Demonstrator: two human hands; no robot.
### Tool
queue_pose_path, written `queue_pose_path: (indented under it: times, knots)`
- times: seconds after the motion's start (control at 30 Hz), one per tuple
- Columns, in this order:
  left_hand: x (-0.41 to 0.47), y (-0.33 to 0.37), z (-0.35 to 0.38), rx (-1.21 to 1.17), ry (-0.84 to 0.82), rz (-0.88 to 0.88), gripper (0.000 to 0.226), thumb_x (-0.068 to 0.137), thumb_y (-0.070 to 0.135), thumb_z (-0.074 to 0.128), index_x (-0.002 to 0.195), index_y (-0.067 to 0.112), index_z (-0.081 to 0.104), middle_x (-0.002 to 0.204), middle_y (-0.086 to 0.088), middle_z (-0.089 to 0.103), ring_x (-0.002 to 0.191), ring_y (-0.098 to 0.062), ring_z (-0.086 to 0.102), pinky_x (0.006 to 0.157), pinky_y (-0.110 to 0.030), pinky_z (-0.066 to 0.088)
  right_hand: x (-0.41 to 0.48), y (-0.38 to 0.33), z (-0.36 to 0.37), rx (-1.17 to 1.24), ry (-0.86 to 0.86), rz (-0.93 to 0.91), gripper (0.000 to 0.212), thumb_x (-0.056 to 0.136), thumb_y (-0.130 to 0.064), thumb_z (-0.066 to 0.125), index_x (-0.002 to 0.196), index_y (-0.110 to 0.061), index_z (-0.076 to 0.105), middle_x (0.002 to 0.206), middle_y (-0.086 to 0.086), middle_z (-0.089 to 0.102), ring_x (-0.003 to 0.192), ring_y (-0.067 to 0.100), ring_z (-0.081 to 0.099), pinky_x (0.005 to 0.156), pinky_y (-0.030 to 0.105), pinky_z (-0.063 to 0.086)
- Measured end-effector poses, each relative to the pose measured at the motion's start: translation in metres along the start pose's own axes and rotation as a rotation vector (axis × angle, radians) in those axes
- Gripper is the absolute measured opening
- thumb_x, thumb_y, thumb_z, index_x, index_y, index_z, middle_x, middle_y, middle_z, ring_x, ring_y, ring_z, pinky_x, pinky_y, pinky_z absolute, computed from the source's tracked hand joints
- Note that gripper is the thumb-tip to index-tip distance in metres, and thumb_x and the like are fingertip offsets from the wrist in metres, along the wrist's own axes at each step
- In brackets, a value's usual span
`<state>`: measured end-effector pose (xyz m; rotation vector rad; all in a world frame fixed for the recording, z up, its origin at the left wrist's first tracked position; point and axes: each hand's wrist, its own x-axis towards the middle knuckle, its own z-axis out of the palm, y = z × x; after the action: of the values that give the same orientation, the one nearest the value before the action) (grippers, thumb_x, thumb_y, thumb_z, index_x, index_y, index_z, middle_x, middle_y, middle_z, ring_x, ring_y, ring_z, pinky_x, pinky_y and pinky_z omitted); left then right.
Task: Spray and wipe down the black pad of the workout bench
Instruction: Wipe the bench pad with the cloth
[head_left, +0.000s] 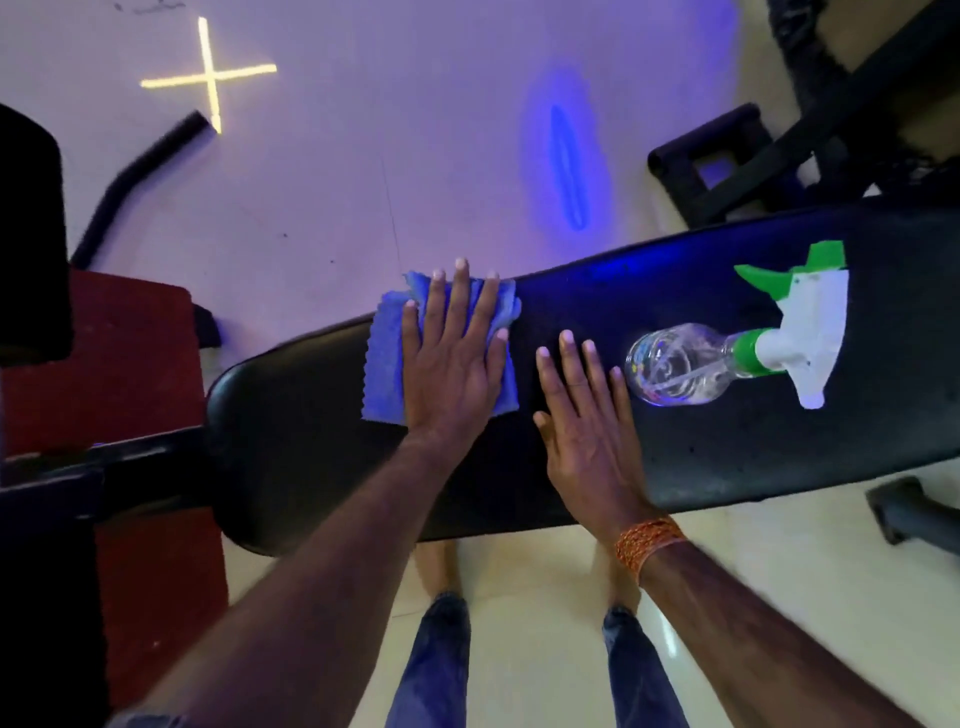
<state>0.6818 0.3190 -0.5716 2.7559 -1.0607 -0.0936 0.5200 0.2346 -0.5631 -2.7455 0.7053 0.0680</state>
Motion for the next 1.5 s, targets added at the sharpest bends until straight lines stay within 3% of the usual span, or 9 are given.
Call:
queue_pose_path:
  times: [0.2,0.33,0.5,0.63,0.8,0.97,1.13,1.3,1.5]
  knots:
    - [-0.003,-0.02,-0.001,0.043,-0.053,0.411,0.057,0.11,0.046,0.03,0.164,0.028,0.027,0.173,-0.004,0.022,0.159,-0.027,0.021,0.125,-0.054,0.022,-0.02,-0.009,-0.002,-0.03,-0.038,0.089,0.065,0.105,-0.033,0.037,0.166,-0.018,0.018,0.175,0.005,0.006,0.162,0.028,0.004,0.127,0.054,0.016]
    - [0.01,-0.008,0.0,0.036,-0.083,0.353,0.059,0.109,0.045,0.028,0.165,0.028,0.022,0.174,-0.006,0.017,0.159,-0.03,0.02,0.126,-0.055,0.019,-0.025,-0.013,0.0,0.011,-0.032,0.164,0.065,0.105,-0.033,0.036,0.166,-0.018,0.018,0.175,0.004,0.005,0.162,0.027,0.004,0.128,0.053,0.014]
    - [0.012,-0.004,0.003,0.047,-0.085,0.529,0.058,0.11,0.047,0.025,0.165,0.029,0.025,0.173,-0.006,0.021,0.159,-0.03,0.021,0.125,-0.055,0.022,-0.043,-0.02,0.002,0.022,0.017,0.26,0.063,0.104,-0.031,0.037,0.164,-0.016,0.024,0.175,0.004,0.012,0.161,0.026,0.011,0.126,0.053,0.016]
    - [0.028,0.022,0.005,-0.009,-0.112,0.422,0.059,0.109,0.044,0.03,0.165,0.029,0.023,0.174,-0.007,0.017,0.159,-0.031,0.019,0.126,-0.055,0.018,-0.052,-0.021,0.005,0.023,0.02,0.302,0.061,0.107,-0.033,0.036,0.165,-0.019,0.021,0.175,0.001,0.011,0.161,0.027,0.011,0.128,0.053,0.014]
    - [0.006,0.016,0.005,-0.011,-0.123,0.642,0.058,0.11,0.047,0.026,0.165,0.029,0.025,0.173,-0.004,0.019,0.16,-0.027,0.019,0.127,-0.052,0.019,-0.053,-0.022,0.004,0.016,0.014,0.332,0.063,0.105,-0.033,0.036,0.165,-0.02,0.02,0.175,0.0,0.01,0.161,0.027,0.012,0.127,0.056,0.016]
    - [0.023,0.052,0.011,-0.071,-0.117,0.34,0.059,0.108,0.043,0.031,0.165,0.03,0.022,0.174,-0.004,0.015,0.16,-0.027,0.016,0.127,-0.054,0.017,-0.057,-0.014,0.005,0.022,0.048,0.369,0.061,0.107,-0.035,0.032,0.165,-0.021,0.021,0.175,-0.002,0.013,0.161,0.024,0.012,0.128,0.054,0.013]
    - [0.02,0.04,0.013,-0.036,-0.122,0.607,0.058,0.109,0.046,0.027,0.165,0.03,0.025,0.174,-0.002,0.019,0.16,-0.026,0.018,0.127,-0.053,0.018,-0.069,-0.004,0.005,0.004,0.05,0.351,0.059,0.108,-0.037,0.033,0.165,-0.024,0.023,0.174,-0.002,0.017,0.16,0.024,0.015,0.127,0.056,0.016]
    - [0.013,0.065,0.011,-0.056,-0.139,0.374,0.058,0.11,0.045,0.025,0.166,0.032,0.018,0.175,-0.002,0.009,0.162,-0.026,0.008,0.128,-0.054,0.012,-0.077,0.012,-0.001,-0.016,0.071,0.336,0.06,0.106,-0.033,0.044,0.164,-0.028,0.027,0.173,-0.002,0.019,0.159,0.028,0.019,0.126,0.057,0.016]
    - [-0.001,0.054,0.01,-0.017,-0.156,0.454,0.058,0.109,0.049,0.026,0.165,0.035,0.019,0.175,-0.003,0.009,0.162,-0.026,0.008,0.127,-0.056,0.013,-0.083,0.023,-0.008,-0.01,0.04,0.299,0.059,0.106,-0.034,0.038,0.163,-0.027,0.027,0.173,-0.002,0.02,0.159,0.028,0.018,0.126,0.057,0.017]
